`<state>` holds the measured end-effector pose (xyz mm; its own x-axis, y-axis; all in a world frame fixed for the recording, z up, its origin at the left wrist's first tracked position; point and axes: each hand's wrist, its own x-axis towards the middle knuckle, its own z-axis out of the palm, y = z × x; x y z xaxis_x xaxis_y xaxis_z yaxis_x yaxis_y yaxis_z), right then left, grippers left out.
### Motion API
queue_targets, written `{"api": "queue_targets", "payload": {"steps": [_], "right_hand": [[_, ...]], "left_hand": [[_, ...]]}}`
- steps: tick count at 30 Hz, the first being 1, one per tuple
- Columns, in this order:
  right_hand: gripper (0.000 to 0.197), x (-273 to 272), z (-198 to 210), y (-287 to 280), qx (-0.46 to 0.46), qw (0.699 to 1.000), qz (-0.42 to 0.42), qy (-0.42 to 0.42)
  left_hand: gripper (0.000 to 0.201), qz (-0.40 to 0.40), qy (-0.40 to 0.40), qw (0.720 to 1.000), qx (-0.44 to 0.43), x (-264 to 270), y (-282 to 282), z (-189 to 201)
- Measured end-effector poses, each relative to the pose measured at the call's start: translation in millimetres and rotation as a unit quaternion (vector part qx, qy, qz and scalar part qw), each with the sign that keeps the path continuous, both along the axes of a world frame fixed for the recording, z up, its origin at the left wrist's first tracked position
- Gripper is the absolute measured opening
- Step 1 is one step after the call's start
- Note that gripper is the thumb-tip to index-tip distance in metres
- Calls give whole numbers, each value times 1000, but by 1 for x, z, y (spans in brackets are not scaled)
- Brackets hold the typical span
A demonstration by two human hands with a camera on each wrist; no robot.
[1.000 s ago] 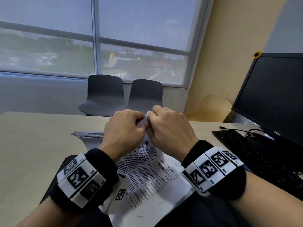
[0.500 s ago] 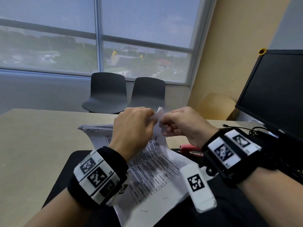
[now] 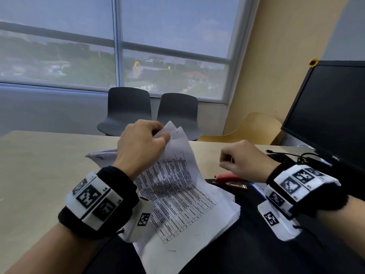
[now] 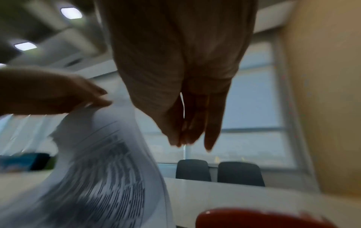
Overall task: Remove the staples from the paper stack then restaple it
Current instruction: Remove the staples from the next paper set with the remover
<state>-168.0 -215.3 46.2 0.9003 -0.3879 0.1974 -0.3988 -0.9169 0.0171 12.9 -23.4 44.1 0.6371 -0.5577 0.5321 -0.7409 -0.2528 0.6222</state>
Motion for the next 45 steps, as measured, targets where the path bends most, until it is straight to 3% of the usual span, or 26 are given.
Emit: {"api": "queue_targets", "payload": {"steps": [2,6,12,16,21,23,26,29,31,34,37,40,45], "right_hand": [[11,-5,-5,-10,57,996,-29,61],[17,-10,-28,-15,57,984,-60,155],[19,-11,-26,-24,26,997,-59,46],[48,-8,-35,-35,34,989,-54,132],[31,-5,-56,-46,57,989,-65,121],[29,-5,-57,-48,65,991,-74,95],[27,-5,-44,-45,123,990,-55,-51],[32,-1,-21,-24,207,953,-5,-223],[36,2,-8,2,262,919,41,-292],[37,11,-3,49,314,896,91,-302],[53,23,-13,83,353,888,107,-277],[54,37,-24,92,430,859,97,-259],[53,49,-25,95,451,842,69,-289]], "left_hand": [[18,-24,4,1000,10,0,2,0],[16,-63,24,998,15,8,9,6],[15,-110,63,992,-1,14,14,9],[20,-103,41,994,7,8,10,7],[22,-95,30,995,26,6,10,6],[19,-95,22,995,23,6,10,7],[15,-95,10,995,23,6,9,5],[18,-99,0,994,40,6,5,2],[26,-100,-5,993,60,4,3,-1],[32,-80,-3,995,57,4,0,-4],[36,-65,6,998,26,2,0,-4],[38,-65,16,998,13,2,0,-1],[37,-55,8,998,-1,5,1,0]]}}
